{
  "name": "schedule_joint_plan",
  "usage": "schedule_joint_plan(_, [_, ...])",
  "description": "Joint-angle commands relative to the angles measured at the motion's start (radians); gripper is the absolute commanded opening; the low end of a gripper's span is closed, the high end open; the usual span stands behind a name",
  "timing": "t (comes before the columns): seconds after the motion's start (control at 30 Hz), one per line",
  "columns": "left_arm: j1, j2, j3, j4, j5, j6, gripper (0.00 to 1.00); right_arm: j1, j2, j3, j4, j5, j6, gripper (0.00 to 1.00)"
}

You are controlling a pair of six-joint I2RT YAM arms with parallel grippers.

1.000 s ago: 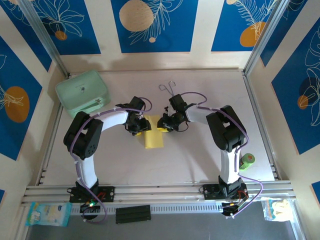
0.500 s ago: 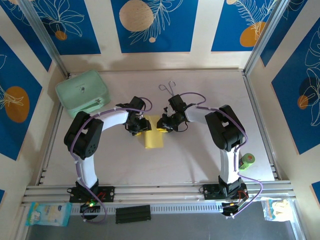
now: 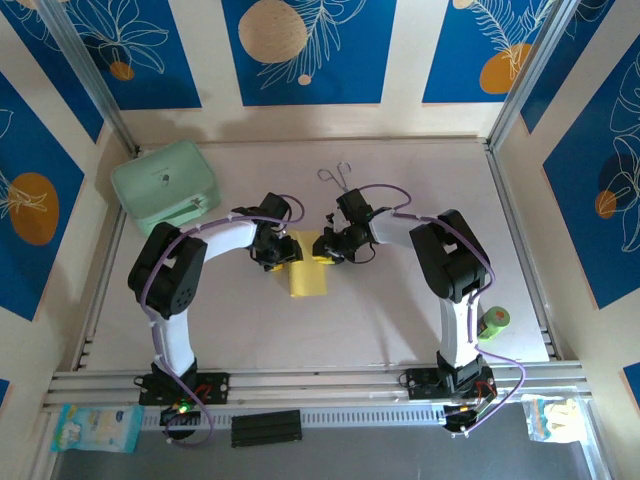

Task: Fold a paper plane with a square sheet of paper (pick it up from the middle)
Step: Hold the square sheet of paper at the center of the table.

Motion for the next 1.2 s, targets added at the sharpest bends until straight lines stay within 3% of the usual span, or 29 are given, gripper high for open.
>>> schedule_joint_plan(0.0, [-0.023, 0.15, -0.074, 0.001, -0.009, -0.01, 0.53, 0.009, 0.015, 0.025, -0.007, -0.032, -0.016, 0.21])
schedule_joint_plan(0.5, [-0.022, 0.16, -0.077, -0.006, -0.016, -0.026, 0.54, 0.013, 0.047, 0.025, -0.031, -0.007, -0.032, 0.21])
schedule_joint_plan(0.8, [-0.023, 0.129, -0.057, -0.02, -0.009, -0.023, 0.54, 0.012, 0.084, 0.01, -0.1, 0.083, -0.068, 0.18])
schedule_joint_plan(0.93, [-0.023, 0.064, -0.003, -0.059, -0.015, -0.014, 0.55, 0.01, 0.099, -0.002, -0.13, 0.125, -0.089, 0.17])
schedule_joint_plan(1.17, [-0.021, -0.118, 0.079, -0.098, -0.119, -0.025, 0.55, 0.009, 0.129, 0.017, -0.2, 0.201, -0.111, 0.13])
